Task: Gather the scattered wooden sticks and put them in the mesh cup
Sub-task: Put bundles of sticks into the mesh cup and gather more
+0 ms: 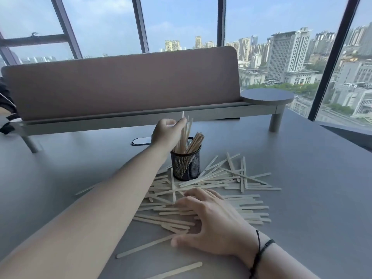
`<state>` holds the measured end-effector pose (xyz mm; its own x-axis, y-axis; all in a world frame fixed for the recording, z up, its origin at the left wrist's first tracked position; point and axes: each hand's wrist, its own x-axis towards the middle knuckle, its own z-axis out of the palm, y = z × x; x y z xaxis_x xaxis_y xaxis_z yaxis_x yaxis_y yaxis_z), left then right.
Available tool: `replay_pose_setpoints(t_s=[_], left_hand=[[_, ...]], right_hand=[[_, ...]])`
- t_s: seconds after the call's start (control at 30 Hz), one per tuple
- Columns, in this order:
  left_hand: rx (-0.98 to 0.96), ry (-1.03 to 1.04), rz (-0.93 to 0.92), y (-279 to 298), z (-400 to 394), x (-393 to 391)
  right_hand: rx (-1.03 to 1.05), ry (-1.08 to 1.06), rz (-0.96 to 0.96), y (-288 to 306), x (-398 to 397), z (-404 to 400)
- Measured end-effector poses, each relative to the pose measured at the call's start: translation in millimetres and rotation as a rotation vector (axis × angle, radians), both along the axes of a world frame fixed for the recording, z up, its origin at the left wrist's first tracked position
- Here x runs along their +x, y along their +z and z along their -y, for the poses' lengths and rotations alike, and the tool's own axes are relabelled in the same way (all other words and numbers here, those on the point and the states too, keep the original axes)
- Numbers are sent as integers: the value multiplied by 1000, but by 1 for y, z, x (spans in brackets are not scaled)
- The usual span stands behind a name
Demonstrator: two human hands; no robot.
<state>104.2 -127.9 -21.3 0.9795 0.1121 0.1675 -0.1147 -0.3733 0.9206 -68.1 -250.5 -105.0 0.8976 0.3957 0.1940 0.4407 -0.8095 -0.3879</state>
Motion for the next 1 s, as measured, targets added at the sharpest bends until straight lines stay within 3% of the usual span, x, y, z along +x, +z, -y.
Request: replay_pose_setpoints(t_s=[0.17, 0.33, 0.4, 0.57, 0.7, 0.8, 1.0], left_hand=[[79, -41, 78, -9, -50, -15], [741, -41, -182, -59, -127, -25], [837, -100, -301, -78, -147, -31], [864, -198, -219, -90, -156, -51], [825, -247, -163, -88, -147, -80], [777, -281, -53, -85, -146, -105], [938, -520, -27, -73, -139, -149]], right_hand=[[-11, -65, 19, -1, 0, 2], [-53, -172, 77, -2, 1, 5], [-75, -230, 87, -4, 4, 7], [-78, -484, 136, -7, 17, 22], [-61, -650, 69, -9, 26, 42], [-67, -689, -4, -9, 30, 53], [-133, -665, -23, -8, 30, 51]])
